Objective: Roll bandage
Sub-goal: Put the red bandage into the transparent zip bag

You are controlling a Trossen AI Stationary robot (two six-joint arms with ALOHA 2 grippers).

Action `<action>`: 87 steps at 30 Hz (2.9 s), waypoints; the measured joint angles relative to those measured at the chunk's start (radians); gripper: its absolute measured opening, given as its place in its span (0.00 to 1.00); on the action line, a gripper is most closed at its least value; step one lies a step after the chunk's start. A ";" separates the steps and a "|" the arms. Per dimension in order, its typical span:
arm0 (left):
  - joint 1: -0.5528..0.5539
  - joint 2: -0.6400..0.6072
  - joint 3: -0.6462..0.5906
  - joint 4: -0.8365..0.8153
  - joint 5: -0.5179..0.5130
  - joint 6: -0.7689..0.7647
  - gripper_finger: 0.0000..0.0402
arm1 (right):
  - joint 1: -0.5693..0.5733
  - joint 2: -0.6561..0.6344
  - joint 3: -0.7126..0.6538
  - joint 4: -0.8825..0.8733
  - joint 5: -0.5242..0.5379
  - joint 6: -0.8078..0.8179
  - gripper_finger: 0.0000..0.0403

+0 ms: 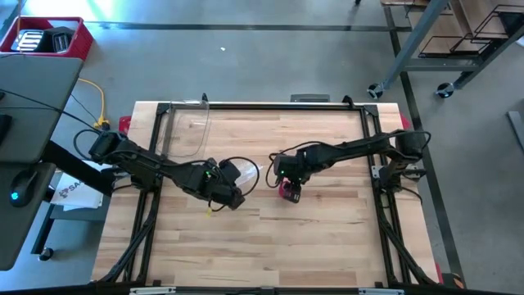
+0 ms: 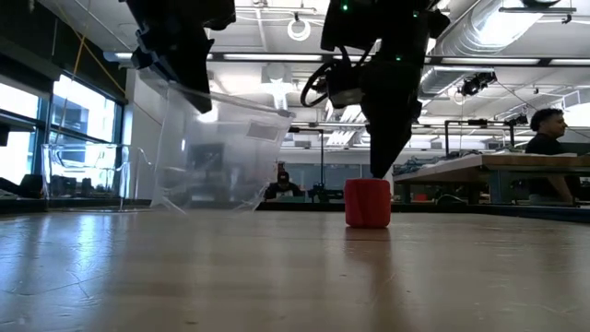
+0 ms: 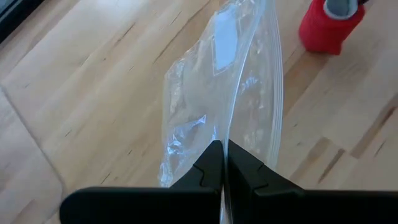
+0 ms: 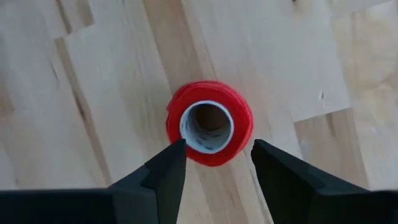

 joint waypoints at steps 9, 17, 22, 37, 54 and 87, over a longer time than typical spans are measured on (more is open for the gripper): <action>0.000 0.000 0.000 0.011 0.020 0.000 0.00 | -0.046 0.048 0.000 0.037 -0.010 -0.009 0.44; -0.004 0.000 0.000 0.009 0.028 -0.007 0.00 | -0.040 0.064 -0.001 0.054 -0.016 0.050 0.29; -0.010 0.000 0.000 0.009 0.030 -0.008 0.00 | -0.016 0.050 -0.001 0.049 -0.042 0.108 0.04; -0.004 -0.051 0.001 0.317 0.217 0.180 0.00 | 0.217 -0.261 0.218 0.088 0.223 0.344 0.01; 0.043 -0.060 0.000 0.695 0.319 0.176 0.00 | 0.253 -0.244 0.257 0.106 0.315 0.266 0.00; 0.042 -0.077 0.002 0.690 0.235 0.135 0.00 | 0.323 -0.265 0.275 -0.103 0.438 0.404 0.00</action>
